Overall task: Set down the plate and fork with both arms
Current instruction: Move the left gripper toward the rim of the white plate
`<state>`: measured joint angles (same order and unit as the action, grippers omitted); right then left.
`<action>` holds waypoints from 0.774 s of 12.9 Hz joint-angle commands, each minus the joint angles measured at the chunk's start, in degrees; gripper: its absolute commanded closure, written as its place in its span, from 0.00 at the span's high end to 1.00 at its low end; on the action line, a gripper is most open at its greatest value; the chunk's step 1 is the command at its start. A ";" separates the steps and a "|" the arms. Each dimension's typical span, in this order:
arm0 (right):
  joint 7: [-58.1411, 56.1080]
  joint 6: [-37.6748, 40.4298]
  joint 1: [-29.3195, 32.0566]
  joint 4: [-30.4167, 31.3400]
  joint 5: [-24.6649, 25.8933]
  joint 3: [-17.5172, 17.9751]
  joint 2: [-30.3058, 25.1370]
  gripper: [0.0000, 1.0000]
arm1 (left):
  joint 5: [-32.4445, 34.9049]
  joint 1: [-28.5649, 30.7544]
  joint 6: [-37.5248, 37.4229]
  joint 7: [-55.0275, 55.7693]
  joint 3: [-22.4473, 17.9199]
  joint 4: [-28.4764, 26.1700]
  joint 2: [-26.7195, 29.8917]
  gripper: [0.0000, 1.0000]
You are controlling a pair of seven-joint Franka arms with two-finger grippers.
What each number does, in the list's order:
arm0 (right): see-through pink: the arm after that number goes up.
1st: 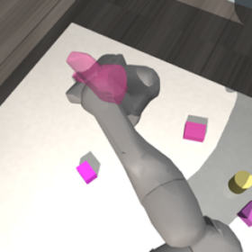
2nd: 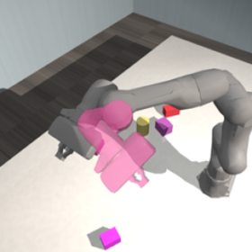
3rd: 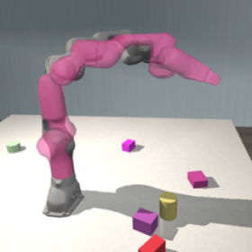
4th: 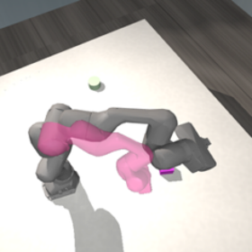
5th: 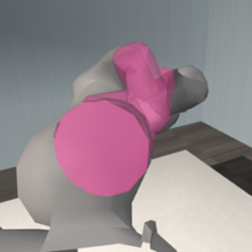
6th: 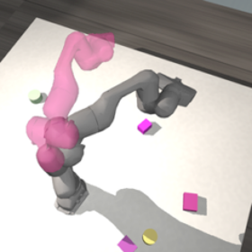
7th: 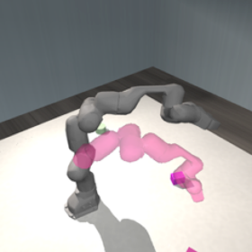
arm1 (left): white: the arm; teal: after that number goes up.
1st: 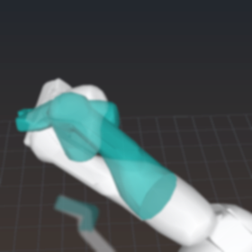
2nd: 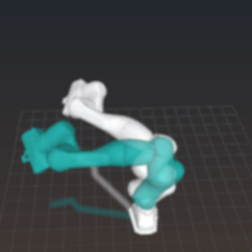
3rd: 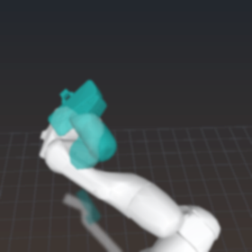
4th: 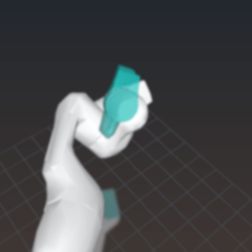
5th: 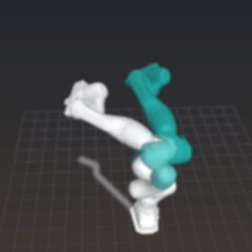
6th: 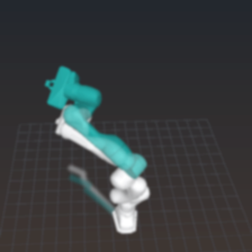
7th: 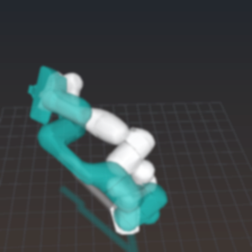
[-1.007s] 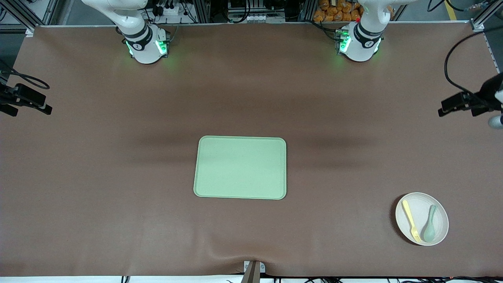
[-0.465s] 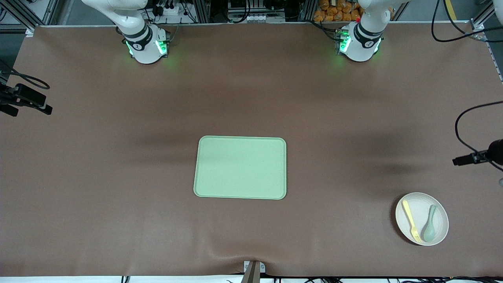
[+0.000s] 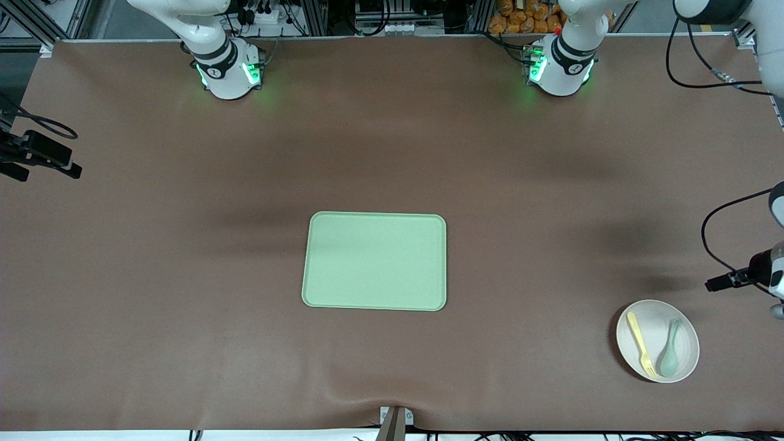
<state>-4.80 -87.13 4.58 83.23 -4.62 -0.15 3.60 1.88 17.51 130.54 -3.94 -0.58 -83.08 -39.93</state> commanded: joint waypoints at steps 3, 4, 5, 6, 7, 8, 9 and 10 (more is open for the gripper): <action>-0.92 0.30 1.58 0.18 -1.09 0.94 -0.44 1.00 | 1.28 0.41 7.97 -6.48 -0.21 8.37 -9.01 1.00; -0.92 0.30 1.58 0.18 -1.09 0.94 -0.44 1.00 | 1.11 1.20 8.67 -10.43 -0.12 9.07 -9.63 1.00; -0.92 0.30 1.58 0.18 -1.09 0.94 -0.44 1.00 | 1.02 1.64 9.98 -13.17 0.14 9.17 -10.51 1.00; -0.92 0.30 1.58 0.18 -1.09 0.86 -0.44 1.00 | 1.02 1.65 11.82 -14.76 0.23 9.43 -11.56 1.00; -0.92 0.30 1.58 0.18 -1.09 0.94 -0.44 1.00 | 0.85 1.65 13.49 -15.30 0.49 10.30 -12.70 1.00; -0.92 0.21 1.58 0.18 -1.09 0.94 -0.44 1.00 | 0.58 1.21 14.46 -15.05 0.58 10.92 -13.58 1.00; -0.92 0.30 1.58 0.18 -1.09 0.94 -0.44 1.00 | 0.58 0.95 15.95 -14.87 0.67 11.19 -14.03 1.00; -0.92 0.30 1.58 0.18 -1.09 0.94 -0.44 1.00 | -0.38 0.94 17.45 -14.78 0.76 11.19 -14.64 1.00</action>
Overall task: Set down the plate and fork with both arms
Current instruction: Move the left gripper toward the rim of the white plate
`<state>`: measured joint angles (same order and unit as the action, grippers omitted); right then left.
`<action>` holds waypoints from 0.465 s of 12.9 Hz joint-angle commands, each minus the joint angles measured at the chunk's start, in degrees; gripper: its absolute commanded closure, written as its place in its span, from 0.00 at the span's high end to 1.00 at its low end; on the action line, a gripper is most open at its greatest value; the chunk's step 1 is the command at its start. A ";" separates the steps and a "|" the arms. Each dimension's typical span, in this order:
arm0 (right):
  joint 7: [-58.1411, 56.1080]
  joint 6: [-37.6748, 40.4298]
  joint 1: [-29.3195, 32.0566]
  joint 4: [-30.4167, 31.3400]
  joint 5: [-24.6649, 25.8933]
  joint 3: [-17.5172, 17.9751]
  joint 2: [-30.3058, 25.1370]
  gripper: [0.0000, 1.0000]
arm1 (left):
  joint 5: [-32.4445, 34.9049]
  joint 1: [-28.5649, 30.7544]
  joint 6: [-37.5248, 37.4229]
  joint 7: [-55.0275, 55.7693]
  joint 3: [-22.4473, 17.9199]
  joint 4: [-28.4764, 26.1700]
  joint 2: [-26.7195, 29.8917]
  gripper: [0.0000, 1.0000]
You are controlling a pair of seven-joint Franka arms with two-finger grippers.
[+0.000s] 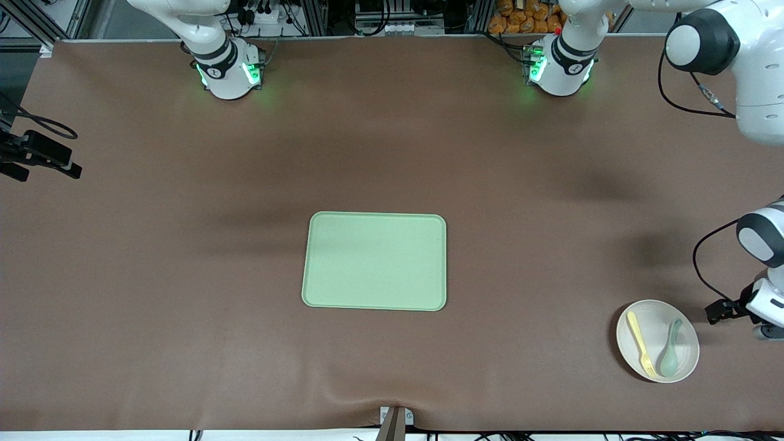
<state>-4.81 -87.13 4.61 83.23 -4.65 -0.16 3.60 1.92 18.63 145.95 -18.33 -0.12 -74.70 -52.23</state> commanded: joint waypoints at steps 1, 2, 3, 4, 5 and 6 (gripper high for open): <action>-0.91 0.21 1.54 0.18 -1.06 0.95 -0.44 1.00 | -2.60 -0.18 2.84 -0.31 0.90 2.81 -2.87 1.00; -0.82 0.21 1.46 0.18 -1.06 0.95 -0.44 1.00 | -5.32 -0.26 4.07 -0.05 1.52 2.81 -3.31 1.00; -0.91 0.21 1.46 0.18 -1.06 0.95 -0.44 1.00 | -7.35 -0.35 5.21 0.65 1.52 2.81 -3.49 1.00; -0.91 0.21 1.54 0.18 -1.06 0.95 -0.44 1.00 | -8.67 -0.61 6.27 0.92 1.52 2.81 -4.01 1.00; -0.91 0.21 1.46 0.18 -1.06 0.95 -0.44 1.00 | -9.21 -0.53 7.06 1.01 2.05 2.81 -4.45 1.00; -0.91 0.21 1.46 0.18 -1.06 0.95 -0.44 1.00 | -9.39 -0.53 7.77 1.19 2.57 2.81 -5.06 1.00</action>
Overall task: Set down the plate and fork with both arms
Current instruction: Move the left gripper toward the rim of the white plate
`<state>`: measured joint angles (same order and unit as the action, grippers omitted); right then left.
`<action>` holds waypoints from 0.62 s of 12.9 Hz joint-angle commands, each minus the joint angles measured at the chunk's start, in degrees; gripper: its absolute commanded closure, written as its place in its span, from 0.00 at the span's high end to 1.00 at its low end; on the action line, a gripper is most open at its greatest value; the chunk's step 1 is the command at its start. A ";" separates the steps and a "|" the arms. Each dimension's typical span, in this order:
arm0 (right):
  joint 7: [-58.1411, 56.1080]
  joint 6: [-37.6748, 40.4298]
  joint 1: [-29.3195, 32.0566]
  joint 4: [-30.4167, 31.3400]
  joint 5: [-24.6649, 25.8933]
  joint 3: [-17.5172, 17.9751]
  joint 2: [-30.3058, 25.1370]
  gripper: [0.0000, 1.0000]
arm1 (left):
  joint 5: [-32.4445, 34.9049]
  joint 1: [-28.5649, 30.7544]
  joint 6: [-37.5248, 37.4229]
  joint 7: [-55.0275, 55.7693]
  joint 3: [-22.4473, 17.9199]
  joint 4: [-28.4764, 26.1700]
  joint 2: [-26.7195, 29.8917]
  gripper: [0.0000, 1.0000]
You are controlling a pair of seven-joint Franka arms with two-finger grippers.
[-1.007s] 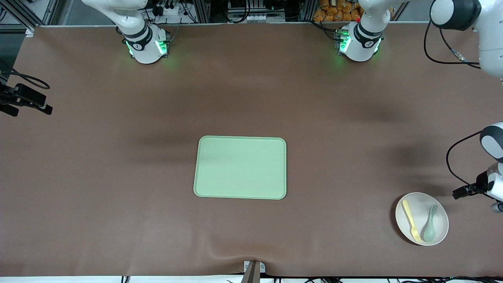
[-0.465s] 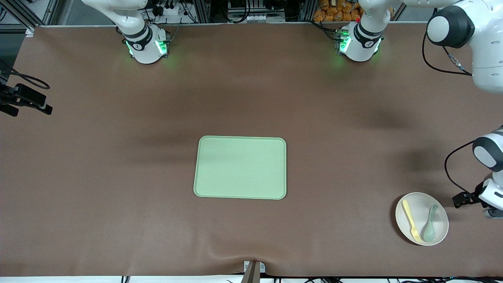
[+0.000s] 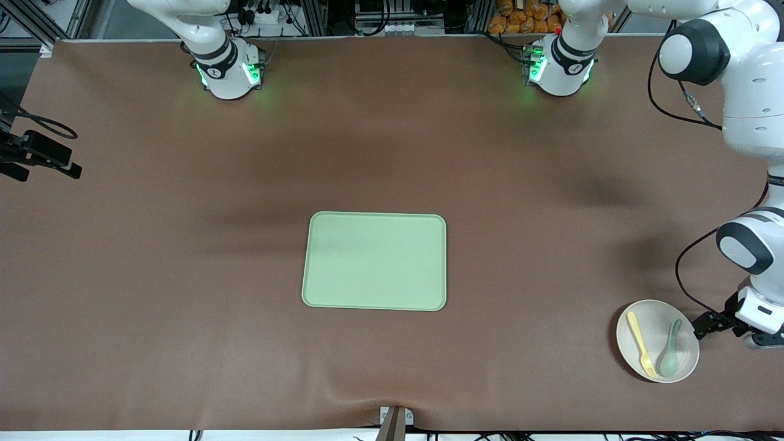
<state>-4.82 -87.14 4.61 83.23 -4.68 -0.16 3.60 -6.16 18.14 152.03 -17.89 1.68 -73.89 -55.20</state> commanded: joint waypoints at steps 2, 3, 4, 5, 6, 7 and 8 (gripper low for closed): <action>-0.81 0.30 1.45 0.18 -1.04 0.95 -0.44 1.00 | -1.31 -0.12 3.79 1.71 1.31 1.99 -3.15 1.00; -0.90 0.30 1.37 0.18 -1.04 0.95 -0.44 1.00 | -1.31 -0.12 4.58 1.72 1.66 1.99 -3.42 1.00; -0.81 0.21 1.45 0.18 -1.04 0.95 -0.44 1.00 | -1.31 -0.04 4.59 1.72 1.66 1.91 -3.51 1.00; -0.81 0.30 1.45 0.18 -1.04 0.95 -0.44 1.00 | -1.31 -0.04 4.59 1.80 1.66 1.91 -3.51 1.00; -0.81 0.21 1.45 0.18 -1.04 0.95 -0.44 1.00 | -1.31 -0.04 4.59 1.89 1.66 1.91 -3.51 1.00; -0.90 0.21 1.45 0.18 -1.04 0.95 -0.44 1.00 | -1.31 -0.12 4.59 3.20 1.66 1.82 -3.68 0.89; -0.81 0.21 1.45 0.18 -1.04 0.95 -0.44 1.00 | -1.31 -0.12 4.59 4.86 1.66 1.82 -3.86 0.80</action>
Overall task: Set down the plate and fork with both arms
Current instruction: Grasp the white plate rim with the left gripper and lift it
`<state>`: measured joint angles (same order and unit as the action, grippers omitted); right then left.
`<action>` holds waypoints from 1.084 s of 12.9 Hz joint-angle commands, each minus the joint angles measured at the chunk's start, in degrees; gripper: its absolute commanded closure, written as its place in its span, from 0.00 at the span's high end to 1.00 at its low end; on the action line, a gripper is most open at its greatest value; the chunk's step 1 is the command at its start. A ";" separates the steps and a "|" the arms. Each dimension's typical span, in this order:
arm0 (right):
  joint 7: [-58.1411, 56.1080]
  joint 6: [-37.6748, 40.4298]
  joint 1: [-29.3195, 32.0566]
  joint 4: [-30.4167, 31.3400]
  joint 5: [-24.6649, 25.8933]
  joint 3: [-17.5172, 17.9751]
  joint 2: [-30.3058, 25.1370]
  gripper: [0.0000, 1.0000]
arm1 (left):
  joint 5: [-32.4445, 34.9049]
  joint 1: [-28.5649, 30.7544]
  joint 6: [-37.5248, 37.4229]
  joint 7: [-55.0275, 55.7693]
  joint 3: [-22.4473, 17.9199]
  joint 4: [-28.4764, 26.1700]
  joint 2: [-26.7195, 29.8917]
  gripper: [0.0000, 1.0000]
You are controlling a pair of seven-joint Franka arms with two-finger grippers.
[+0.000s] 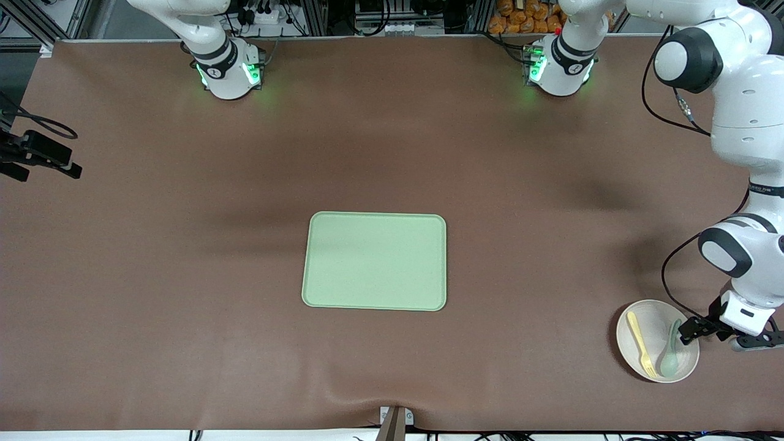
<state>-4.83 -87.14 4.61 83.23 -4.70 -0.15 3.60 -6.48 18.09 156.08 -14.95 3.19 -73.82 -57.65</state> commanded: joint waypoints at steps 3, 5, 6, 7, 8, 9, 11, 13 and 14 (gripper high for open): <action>-0.80 0.21 1.45 0.18 -1.01 0.94 -0.44 1.00 | -0.99 -1.30 0.63 4.65 0.15 1.58 -2.02 0.43; -0.80 0.21 1.45 0.18 -1.10 0.94 -0.44 1.00 | -0.99 -1.39 0.63 5.89 0.15 1.58 -2.02 0.20; -0.80 0.21 1.45 0.18 -1.01 0.94 -0.44 1.00 | -0.90 -1.48 0.63 6.42 0.15 1.58 -2.02 0.11; -0.80 0.30 1.45 0.18 -1.01 0.94 -0.44 1.00 | -0.90 -1.66 0.63 6.95 0.06 1.58 -2.02 0.04; -0.80 0.21 1.54 0.18 -1.10 0.94 -0.44 1.00 | -0.90 -1.74 0.63 6.86 0.06 1.58 -1.94 0.00; -0.80 0.21 1.45 0.18 -1.01 0.94 -0.44 1.00 | -0.81 -1.66 0.63 6.60 -0.03 1.49 -1.59 0.00; -0.80 0.21 1.45 0.18 -1.10 0.94 -0.44 1.00 | -0.46 -1.22 0.63 6.16 -0.03 1.05 -0.80 0.00; -0.80 0.21 1.45 0.18 -1.10 0.94 -0.44 1.00 | 0.15 -1.13 0.54 5.29 -0.03 0.26 0.43 0.00; -0.80 0.21 1.45 0.18 -1.10 0.94 -0.44 1.00 | 0.15 -1.30 0.45 3.54 0.06 -0.26 0.96 0.00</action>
<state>-4.83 -87.14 4.61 83.23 -4.73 -0.15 3.60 -6.46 17.01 156.35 -9.51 3.40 -73.20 -58.26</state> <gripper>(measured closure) 0.000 0.996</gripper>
